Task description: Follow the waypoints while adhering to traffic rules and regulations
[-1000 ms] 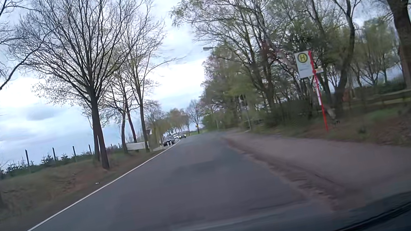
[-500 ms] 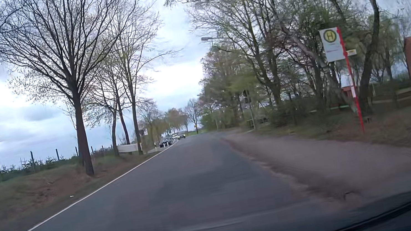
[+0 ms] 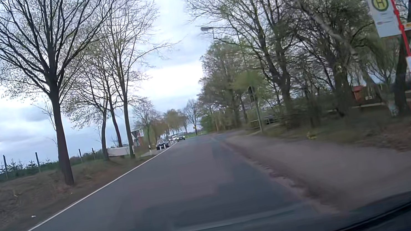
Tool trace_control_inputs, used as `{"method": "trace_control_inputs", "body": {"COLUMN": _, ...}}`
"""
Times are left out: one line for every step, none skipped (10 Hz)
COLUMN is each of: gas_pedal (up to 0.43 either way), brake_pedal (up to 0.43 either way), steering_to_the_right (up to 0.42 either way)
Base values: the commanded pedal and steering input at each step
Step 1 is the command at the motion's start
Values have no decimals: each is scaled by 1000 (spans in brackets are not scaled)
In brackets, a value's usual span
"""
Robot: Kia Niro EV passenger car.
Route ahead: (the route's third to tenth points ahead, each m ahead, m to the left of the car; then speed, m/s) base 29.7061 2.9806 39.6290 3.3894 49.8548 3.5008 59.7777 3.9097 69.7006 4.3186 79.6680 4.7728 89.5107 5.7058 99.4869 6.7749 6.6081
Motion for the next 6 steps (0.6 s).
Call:
{"method": "trace_control_inputs", "body": {"gas_pedal": 79, "brake_pedal": 0, "steering_to_the_right": -1}}
{"method": "trace_control_inputs", "body": {"gas_pedal": 79, "brake_pedal": 0, "steering_to_the_right": -3}}
{"method": "trace_control_inputs", "body": {"gas_pedal": 79, "brake_pedal": 0, "steering_to_the_right": -3}}
{"method": "trace_control_inputs", "body": {"gas_pedal": 79, "brake_pedal": 0, "steering_to_the_right": -3}}
{"method": "trace_control_inputs", "body": {"gas_pedal": 79, "brake_pedal": 0, "steering_to_the_right": -3}}
{"method": "trace_control_inputs", "body": {"gas_pedal": 79, "brake_pedal": 0, "steering_to_the_right": -3}}
